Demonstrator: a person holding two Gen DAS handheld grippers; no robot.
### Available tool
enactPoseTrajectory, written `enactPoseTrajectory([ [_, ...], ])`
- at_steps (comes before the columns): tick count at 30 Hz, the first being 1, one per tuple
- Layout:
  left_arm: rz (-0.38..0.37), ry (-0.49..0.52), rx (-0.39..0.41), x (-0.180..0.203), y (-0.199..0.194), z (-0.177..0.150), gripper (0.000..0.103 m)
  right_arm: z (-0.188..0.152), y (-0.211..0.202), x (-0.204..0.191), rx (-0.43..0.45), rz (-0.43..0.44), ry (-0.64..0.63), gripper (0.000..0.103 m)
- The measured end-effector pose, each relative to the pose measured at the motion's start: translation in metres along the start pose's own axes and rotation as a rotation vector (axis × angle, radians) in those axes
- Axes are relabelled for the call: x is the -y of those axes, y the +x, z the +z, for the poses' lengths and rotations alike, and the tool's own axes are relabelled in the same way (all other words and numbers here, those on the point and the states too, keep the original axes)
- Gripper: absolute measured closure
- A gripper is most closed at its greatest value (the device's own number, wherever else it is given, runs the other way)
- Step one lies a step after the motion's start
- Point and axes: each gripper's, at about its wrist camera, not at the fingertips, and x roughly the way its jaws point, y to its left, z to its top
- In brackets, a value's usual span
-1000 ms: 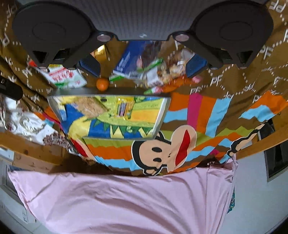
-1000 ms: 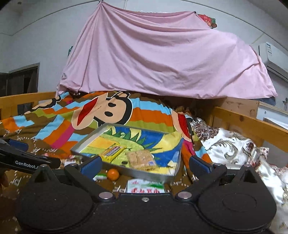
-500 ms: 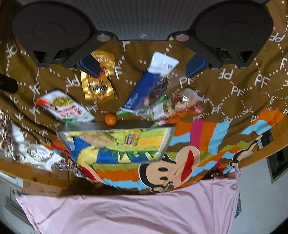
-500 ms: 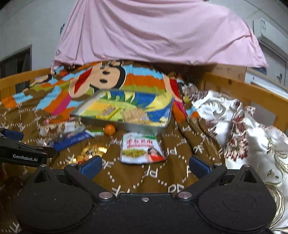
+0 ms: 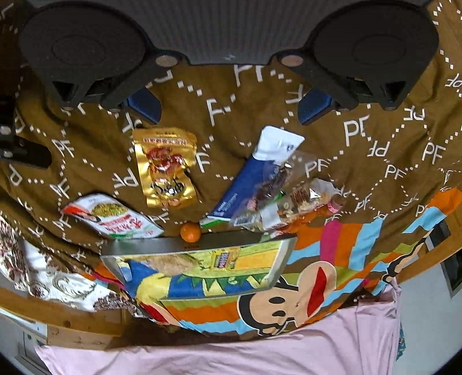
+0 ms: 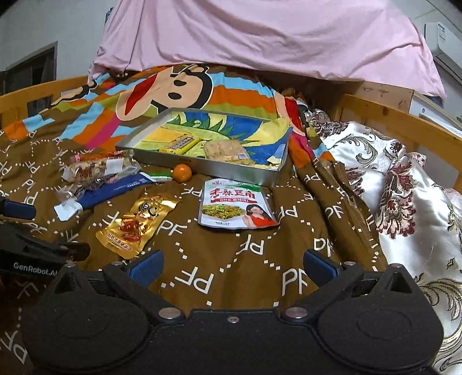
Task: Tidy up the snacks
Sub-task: 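Open both tools and lift them back from the metal tray, then move the left tool to the gold duck pouch while the right tool approaches the green bean pack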
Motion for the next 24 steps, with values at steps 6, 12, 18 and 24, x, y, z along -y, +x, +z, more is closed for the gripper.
enactPoseTrajectory([
  [6, -0.008, 0.016, -0.022, 0.005, 0.003, -0.002, 0.000, 0.000, 0.005, 0.003, -0.011, -0.015, -0.002, 0.001],
  [12, -0.009, 0.025, -0.039, 0.009, 0.010, 0.000, 0.000, 0.001, 0.012, 0.006, 0.010, -0.032, -0.004, 0.001],
  [18, -0.008, 0.047, -0.031, 0.008, 0.016, 0.005, 0.000, 0.008, 0.025, 0.015, 0.063, -0.038, 0.005, 0.001],
  [24, -0.048, 0.075, -0.006, 0.004, 0.024, 0.014, 0.000, 0.016, 0.046, 0.021, 0.128, -0.001, -0.013, 0.001],
])
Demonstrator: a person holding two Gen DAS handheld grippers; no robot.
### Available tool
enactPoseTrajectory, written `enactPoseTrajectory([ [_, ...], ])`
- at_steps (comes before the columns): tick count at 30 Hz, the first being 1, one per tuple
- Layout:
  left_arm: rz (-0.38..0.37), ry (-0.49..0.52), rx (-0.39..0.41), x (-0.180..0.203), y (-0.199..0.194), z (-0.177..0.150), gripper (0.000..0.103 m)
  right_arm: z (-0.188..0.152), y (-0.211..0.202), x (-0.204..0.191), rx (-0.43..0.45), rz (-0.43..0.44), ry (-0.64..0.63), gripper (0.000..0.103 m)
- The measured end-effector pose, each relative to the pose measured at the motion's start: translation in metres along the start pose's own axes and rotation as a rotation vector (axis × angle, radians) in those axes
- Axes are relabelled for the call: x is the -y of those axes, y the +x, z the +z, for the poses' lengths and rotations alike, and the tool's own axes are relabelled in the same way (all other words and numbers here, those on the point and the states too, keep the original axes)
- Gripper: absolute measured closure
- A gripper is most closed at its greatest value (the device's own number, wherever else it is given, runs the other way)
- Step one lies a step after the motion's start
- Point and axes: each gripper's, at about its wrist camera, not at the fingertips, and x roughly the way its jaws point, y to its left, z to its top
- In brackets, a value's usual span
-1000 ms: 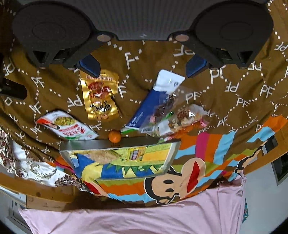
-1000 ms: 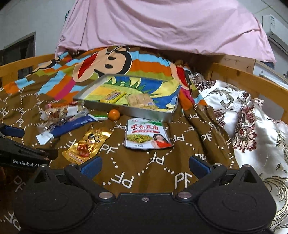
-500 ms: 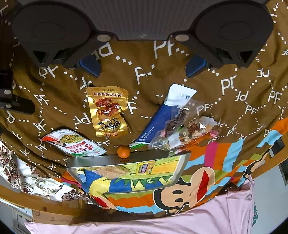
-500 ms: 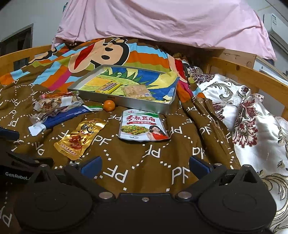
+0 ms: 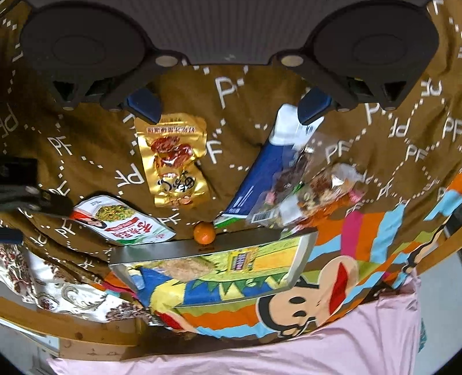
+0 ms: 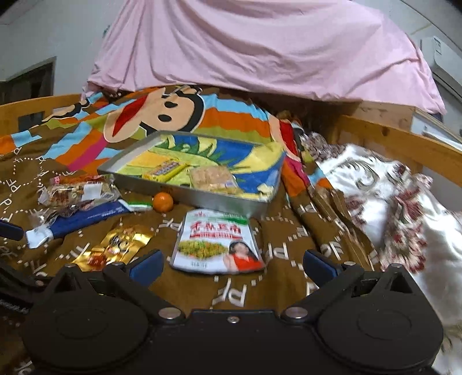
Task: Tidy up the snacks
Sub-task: 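Move the left tool to the gold duck pouch while the right tool approaches the green bean pack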
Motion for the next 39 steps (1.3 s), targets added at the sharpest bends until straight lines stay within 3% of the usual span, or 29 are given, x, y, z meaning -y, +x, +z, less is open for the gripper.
enactPoseTrajectory([
  [3, -0.043, 0.028, 0.001, 0.000, 0.006, 0.004, 0.000, 0.008, 0.023, 0.002, -0.005, 0.042, -0.010, 0.001],
  [10, -0.201, 0.059, -0.040, 0.000, 0.027, 0.019, 0.000, 0.032, 0.069, 0.020, -0.052, 0.207, 0.097, 0.001],
  [21, -0.283, 0.114, -0.030, 0.010, 0.051, 0.043, 0.000, 0.024, 0.112, 0.031, -0.163, 0.250, 0.158, 0.001],
  [31, -0.399, 0.052, -0.061, -0.003, 0.067, 0.045, 0.003, 0.023, 0.134, 0.027, -0.207, 0.251, 0.152, 0.001],
  [39, -0.362, 0.041, -0.105, 0.003, 0.077, 0.046, 0.004, 0.025, 0.144, 0.007, -0.222, 0.217, 0.040, 0.001],
])
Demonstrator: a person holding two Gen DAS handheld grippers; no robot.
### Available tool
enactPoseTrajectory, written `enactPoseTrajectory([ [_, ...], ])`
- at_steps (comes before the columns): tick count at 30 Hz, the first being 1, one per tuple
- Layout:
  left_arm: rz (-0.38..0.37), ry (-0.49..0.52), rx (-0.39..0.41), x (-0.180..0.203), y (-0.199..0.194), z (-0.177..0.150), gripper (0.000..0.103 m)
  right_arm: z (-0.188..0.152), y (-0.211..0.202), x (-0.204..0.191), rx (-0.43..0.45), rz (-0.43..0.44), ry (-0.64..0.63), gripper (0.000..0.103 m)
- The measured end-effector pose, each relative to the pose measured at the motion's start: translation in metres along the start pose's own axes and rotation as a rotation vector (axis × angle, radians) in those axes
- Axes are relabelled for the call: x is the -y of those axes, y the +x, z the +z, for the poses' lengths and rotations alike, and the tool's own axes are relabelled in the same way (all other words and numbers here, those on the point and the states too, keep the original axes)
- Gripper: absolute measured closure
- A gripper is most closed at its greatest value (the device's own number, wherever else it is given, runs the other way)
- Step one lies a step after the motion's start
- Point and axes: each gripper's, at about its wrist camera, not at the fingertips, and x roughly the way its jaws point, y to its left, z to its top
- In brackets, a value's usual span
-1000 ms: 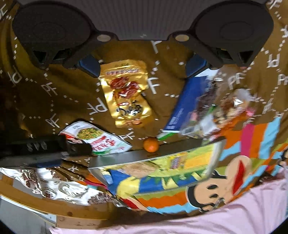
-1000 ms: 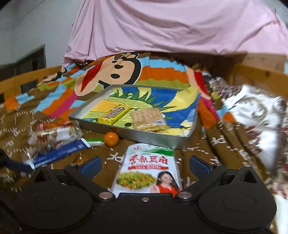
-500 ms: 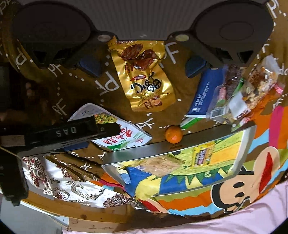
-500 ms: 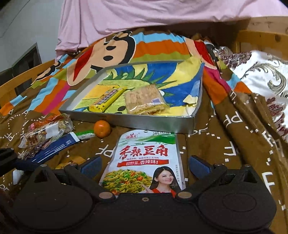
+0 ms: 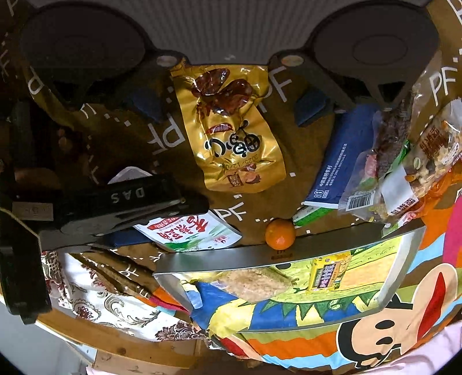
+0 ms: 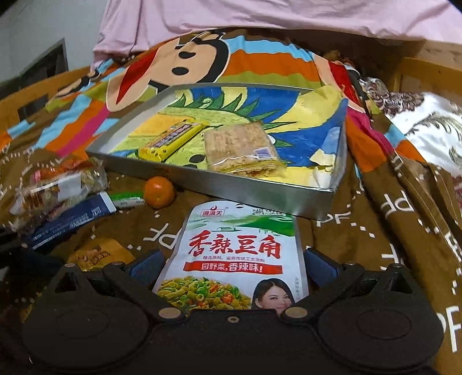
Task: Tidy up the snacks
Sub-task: 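Move the left tool to the gold duck pouch while the right tool approaches the green bean pack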
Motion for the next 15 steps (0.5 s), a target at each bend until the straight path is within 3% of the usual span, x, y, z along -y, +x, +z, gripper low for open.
enactPoseTrajectory([
  [4, -0.002, -0.018, 0.008, -0.0035, -0.0007, -0.0012, 0.006, -0.0010, 0.0023, -0.0033, -0.003, -0.013, -0.021, 0.001],
  [15, 0.053, -0.044, 0.019, -0.0040, -0.0067, -0.0009, 0.026, -0.0072, -0.0017, -0.0100, -0.004, -0.053, -0.049, 0.003],
])
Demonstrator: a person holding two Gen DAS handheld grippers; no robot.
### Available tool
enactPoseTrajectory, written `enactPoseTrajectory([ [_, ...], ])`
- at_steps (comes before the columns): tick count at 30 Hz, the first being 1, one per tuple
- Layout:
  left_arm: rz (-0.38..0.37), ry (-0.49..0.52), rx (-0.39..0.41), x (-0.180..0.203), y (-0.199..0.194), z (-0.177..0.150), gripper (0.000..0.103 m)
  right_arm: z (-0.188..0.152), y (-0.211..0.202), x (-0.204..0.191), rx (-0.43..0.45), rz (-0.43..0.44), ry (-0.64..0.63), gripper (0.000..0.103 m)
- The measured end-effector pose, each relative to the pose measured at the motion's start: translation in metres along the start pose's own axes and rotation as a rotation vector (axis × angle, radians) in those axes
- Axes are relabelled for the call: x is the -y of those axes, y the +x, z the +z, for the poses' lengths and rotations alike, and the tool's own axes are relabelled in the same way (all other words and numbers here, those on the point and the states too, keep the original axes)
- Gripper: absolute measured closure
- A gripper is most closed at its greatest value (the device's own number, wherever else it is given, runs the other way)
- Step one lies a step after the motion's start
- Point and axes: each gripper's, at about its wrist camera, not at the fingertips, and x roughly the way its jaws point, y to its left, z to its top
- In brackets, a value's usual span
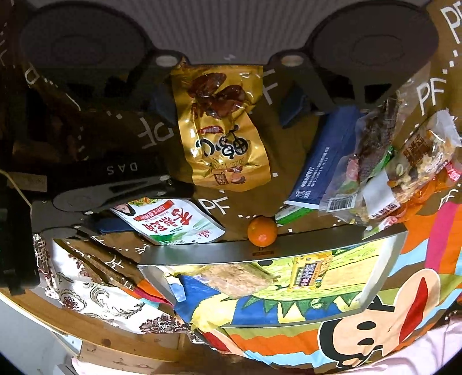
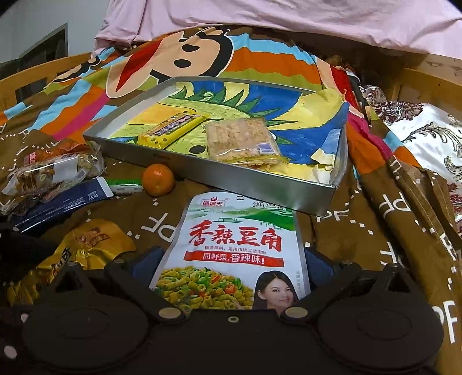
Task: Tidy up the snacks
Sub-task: 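Move the left tool to the gold duck pouch while the right tool approaches the green bean pack, then close the left tool on the gold duck pouch while the right tool grips the green bean pack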
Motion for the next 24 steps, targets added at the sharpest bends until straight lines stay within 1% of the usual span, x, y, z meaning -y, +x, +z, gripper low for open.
enactPoseTrajectory([
  [7, 0.017, 0.012, 0.003, 0.003, -0.003, -0.001, 0.039, -0.004, -0.007, 0.000, -0.014, 0.014, -0.003, 0.004],
  [10, 0.019, 0.008, 0.003, 0.003, -0.004, -0.001, 0.040, -0.003, -0.013, -0.001, -0.056, 0.043, -0.061, 0.004],
  [13, 0.021, 0.003, 0.002, 0.002, -0.007, -0.002, 0.040, -0.004, -0.022, -0.001, -0.106, 0.078, -0.146, 0.004],
  [16, 0.019, 0.008, 0.004, 0.002, -0.009, -0.003, 0.040, -0.004, -0.029, 0.004, -0.142, 0.110, -0.171, 0.004],
  [20, -0.001, -0.005, -0.004, -0.002, -0.008, -0.001, 0.036, -0.007, -0.030, 0.004, -0.133, 0.108, -0.177, 0.001],
  [21, -0.009, -0.017, -0.007, -0.003, -0.007, 0.001, 0.032, -0.008, -0.030, 0.004, -0.129, 0.105, -0.180, 0.001],
  [24, -0.029, -0.065, -0.012, -0.008, -0.005, 0.006, 0.027, -0.009, -0.029, 0.004, -0.111, 0.105, -0.173, 0.001],
])
